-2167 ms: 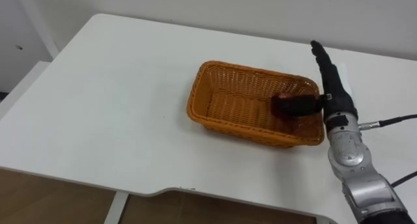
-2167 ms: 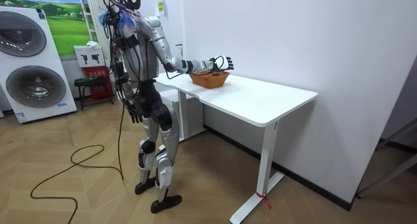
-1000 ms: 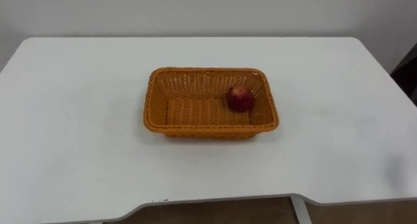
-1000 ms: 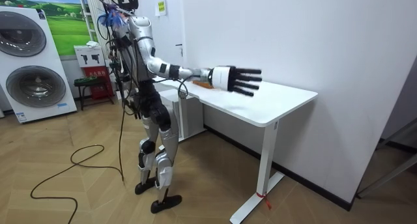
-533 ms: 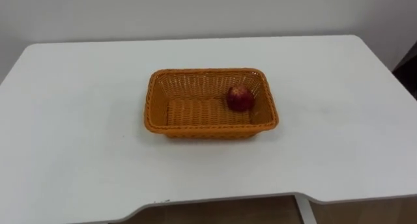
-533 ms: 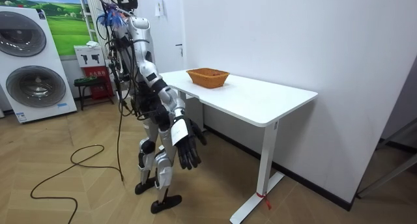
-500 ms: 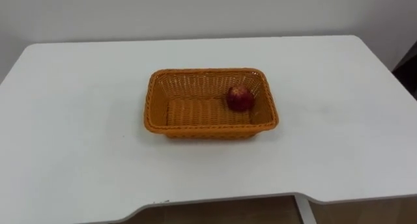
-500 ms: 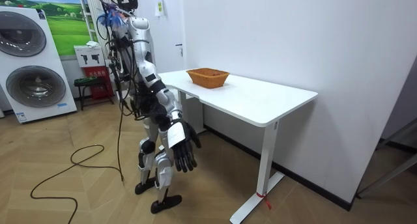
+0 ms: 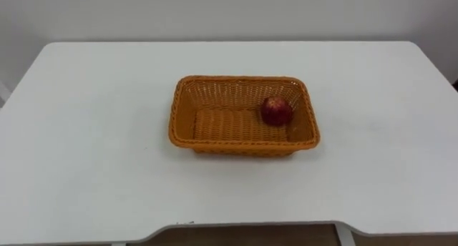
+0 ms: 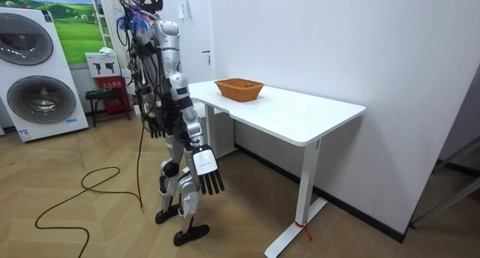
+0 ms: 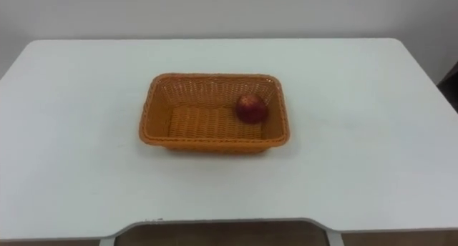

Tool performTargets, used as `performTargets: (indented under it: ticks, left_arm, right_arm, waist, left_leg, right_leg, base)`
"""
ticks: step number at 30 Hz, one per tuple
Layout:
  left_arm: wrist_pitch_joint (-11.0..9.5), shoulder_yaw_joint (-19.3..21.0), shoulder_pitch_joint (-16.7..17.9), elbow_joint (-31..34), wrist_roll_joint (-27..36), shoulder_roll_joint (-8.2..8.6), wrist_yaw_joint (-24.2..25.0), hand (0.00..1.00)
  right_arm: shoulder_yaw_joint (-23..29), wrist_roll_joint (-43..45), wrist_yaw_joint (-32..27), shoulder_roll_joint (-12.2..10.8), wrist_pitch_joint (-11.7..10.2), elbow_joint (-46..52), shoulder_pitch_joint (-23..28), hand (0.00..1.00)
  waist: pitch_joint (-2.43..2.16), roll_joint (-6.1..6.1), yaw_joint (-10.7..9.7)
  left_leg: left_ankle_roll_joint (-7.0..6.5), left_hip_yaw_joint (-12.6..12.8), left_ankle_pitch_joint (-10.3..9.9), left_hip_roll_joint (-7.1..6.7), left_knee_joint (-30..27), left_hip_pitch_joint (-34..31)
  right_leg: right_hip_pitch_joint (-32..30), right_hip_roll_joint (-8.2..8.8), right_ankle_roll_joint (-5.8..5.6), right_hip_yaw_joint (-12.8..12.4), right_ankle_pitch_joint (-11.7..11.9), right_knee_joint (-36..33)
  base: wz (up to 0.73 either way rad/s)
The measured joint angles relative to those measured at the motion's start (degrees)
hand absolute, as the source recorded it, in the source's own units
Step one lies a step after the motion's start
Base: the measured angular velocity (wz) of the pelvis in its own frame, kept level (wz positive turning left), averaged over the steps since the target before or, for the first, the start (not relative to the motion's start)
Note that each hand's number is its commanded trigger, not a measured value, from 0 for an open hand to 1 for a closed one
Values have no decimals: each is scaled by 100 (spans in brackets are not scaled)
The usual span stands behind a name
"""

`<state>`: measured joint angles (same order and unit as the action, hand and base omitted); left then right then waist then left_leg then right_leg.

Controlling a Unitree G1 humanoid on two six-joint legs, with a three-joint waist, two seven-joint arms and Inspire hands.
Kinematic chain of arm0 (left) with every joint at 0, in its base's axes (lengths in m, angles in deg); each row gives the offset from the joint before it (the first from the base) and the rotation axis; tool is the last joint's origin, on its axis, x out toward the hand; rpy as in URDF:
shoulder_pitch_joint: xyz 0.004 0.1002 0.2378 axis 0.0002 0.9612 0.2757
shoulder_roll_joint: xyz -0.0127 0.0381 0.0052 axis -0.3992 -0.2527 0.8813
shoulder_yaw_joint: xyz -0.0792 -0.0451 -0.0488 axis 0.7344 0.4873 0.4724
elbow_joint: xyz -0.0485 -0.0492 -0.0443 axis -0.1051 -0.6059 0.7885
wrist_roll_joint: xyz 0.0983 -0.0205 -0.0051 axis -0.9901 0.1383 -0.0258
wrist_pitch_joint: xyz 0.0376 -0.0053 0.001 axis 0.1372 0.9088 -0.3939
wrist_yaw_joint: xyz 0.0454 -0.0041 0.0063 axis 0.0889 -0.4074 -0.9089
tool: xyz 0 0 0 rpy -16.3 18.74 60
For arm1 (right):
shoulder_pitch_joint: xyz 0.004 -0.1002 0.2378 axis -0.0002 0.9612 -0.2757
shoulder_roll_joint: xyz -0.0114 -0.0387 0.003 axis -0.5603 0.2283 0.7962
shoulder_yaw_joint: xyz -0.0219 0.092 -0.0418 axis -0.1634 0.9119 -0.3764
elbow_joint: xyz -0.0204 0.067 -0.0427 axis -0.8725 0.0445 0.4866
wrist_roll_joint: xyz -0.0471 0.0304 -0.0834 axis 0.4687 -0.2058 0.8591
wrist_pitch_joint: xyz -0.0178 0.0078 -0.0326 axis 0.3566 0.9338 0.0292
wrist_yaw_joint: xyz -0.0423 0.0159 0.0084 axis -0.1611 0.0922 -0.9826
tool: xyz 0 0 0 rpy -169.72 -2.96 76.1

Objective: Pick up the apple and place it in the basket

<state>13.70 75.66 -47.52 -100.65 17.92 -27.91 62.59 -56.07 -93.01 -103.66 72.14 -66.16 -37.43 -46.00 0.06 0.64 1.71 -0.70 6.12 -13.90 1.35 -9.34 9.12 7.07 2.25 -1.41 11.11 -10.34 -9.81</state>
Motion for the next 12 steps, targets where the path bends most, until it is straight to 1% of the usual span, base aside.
performTargets:
  ticks: [2,4,6,8,12]
  left_arm:
    - [54,-81,-20,-40,4,13,-13,0]
    - [90,-140,-54,-172,0,21,-17,0]
    - [153,-294,-65,-223,0,24,-17,0]
    - [199,-434,-64,-241,-1,65,3,0]
    - [202,-502,-94,-314,-1,117,74,0]
  right_arm:
    - [-188,48,276,-28,21,-11,-4,0]
    - [-262,42,490,-50,43,-15,-40,0]
    - [-363,-7,719,-78,90,-30,-89,0]
    - [-550,-119,1043,-106,121,-40,-87,0]
    - [-697,-259,1411,-82,117,-43,-84,0]
  waist:
    - [8,-43,18]
    - [9,-64,4]
    - [10,-64,-4]
    - [13,-68,-2]
    - [26,-61,4]
  left_leg:
    - [1,-17,-7,0,8,40]
    - [3,-18,-10,4,6,57]
    - [3,-22,-10,7,8,58]
    - [3,-23,-10,8,14,58]
    - [4,-22,-11,7,22,55]
  right_leg:
    - [50,1,0,5,0,4]
    - [71,-2,0,1,0,6]
    - [82,-4,1,4,1,8]
    - [88,-3,2,7,1,8]
    - [87,-5,1,6,1,14]
  base:
    - [4]
    - [0]
    - [0]
    - [0]
    - [0]
